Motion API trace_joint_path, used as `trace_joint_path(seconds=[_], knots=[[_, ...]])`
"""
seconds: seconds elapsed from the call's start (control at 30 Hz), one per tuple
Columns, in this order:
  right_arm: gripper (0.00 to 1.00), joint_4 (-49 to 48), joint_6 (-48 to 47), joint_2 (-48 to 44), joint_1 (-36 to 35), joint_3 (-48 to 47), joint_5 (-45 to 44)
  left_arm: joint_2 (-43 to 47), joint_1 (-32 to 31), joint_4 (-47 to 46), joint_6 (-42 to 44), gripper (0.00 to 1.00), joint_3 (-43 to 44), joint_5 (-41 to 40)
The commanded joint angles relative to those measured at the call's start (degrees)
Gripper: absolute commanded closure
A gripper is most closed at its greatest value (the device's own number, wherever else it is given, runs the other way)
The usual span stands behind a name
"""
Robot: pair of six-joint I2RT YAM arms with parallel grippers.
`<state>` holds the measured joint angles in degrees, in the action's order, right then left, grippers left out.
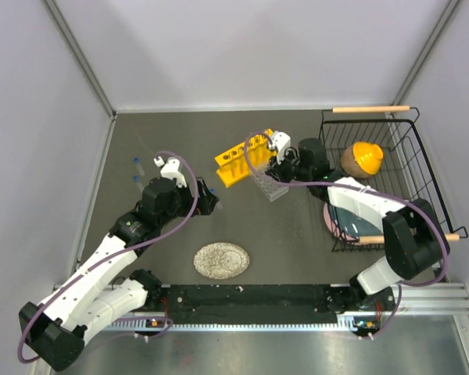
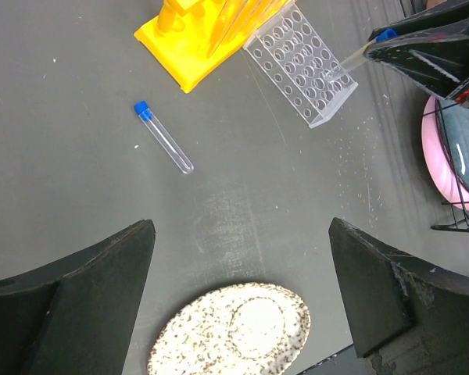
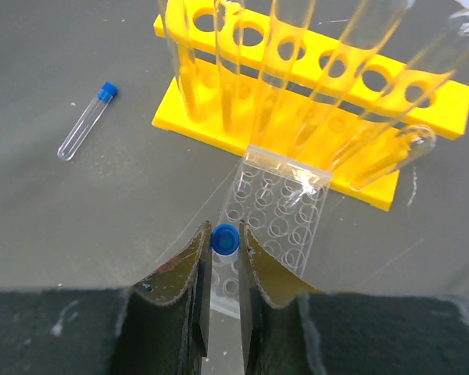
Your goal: Organize the chemistry lab equipment
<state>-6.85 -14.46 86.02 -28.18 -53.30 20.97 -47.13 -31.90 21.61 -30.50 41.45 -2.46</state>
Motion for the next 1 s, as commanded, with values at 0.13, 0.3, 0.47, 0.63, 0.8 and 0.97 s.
trace_joint_path(seconds=[0.13, 0.3, 0.47, 0.63, 0.8, 0.97], knots=[[0.88, -6.50, -0.31, 5.03, -2.84, -3.65, -0.05, 1.43, 0.87, 0.45, 1.14, 0.01, -0.76, -1.14], [0.88, -6.95, -0.04, 7.14, -3.02, -4.97, -0.14, 1.87, 1.23, 1.07, 1.85, 0.01, -0.76, -1.50], [0.88, -7.74, 0.57, 7.85, -3.02, -5.68, -0.14, 1.96, 1.58, 1.16, 2.02, 0.01, -1.02, -1.23], [0.88, -7.91, 0.92, 9.43, -3.10, -6.82, -0.40, 1.96, 1.75, 1.33, 2.11, 0.01, -1.02, -1.23], [0.88, -7.74, 1.01, 11.19, -3.02, -7.61, -0.67, 2.66, 2.02, 1.86, 2.38, 0.01, -1.02, -1.41], [0.87, -7.65, 1.01, 11.80, -3.10, -7.09, -1.11, 3.01, 2.37, 2.21, 2.55, 0.01, -1.20, -1.32]])
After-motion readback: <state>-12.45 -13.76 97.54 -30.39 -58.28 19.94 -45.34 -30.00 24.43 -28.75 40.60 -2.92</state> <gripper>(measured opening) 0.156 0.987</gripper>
